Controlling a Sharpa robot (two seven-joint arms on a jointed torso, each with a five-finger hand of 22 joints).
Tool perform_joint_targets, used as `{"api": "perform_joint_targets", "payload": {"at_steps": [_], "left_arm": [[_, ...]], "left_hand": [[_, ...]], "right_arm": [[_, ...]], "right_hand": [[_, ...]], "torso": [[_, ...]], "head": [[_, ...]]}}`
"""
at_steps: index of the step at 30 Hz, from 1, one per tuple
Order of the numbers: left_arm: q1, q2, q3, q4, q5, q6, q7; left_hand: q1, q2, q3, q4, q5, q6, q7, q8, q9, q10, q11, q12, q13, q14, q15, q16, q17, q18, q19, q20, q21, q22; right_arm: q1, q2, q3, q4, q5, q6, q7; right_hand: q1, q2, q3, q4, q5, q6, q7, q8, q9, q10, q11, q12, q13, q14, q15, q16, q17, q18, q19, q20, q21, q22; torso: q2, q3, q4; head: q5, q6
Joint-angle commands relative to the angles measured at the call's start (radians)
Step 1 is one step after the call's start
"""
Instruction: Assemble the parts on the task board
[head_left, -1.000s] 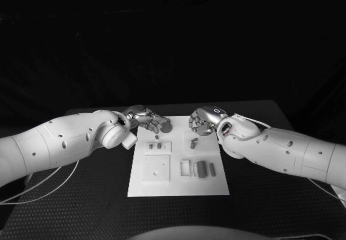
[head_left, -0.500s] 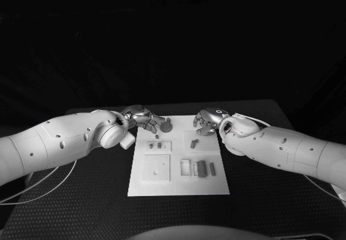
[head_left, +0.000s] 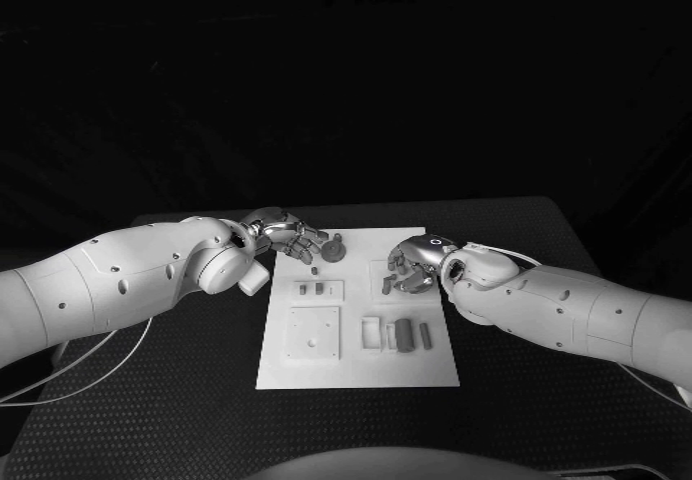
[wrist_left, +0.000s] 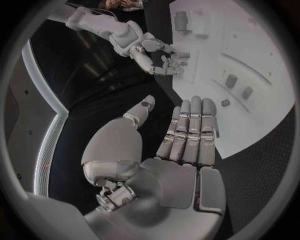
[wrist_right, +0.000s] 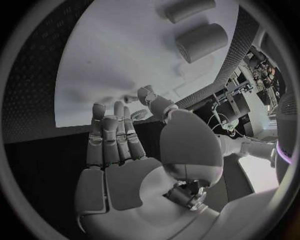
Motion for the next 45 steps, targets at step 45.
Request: {"api": "perform_joint_targets", "payload": {"at_steps": [45], "left_arm": [[0.001,-0.007,0.0,0.004,0.0,0.012,0.002]], "left_hand": [[0.006,0.005,-0.002,-0.016,-0.004,-0.008,0.012,-0.003,-0.003,-0.003,0.002,-0.007,-0.002,0.005,-0.001,-0.01,0.008,0.007,0.0,0.001,0.004,-0.003]], "right_arm": [[-0.038,0.05,-0.018,-0.06,-0.086,0.086,-0.018]], "right_hand": [[0.068,0.097,0.003,-0.057,-0.002,0.103,-0.024,0.087,-0.033,0.247,-0.003,-0.336,-0.326,0.063,-0.006,-0.011,-0.091,0.013,0.061,-0.006,-0.039,0.009]], "torso": [[0.0,-0.0013,0.0003]], "head": [[-0.001,-0.016]]}}
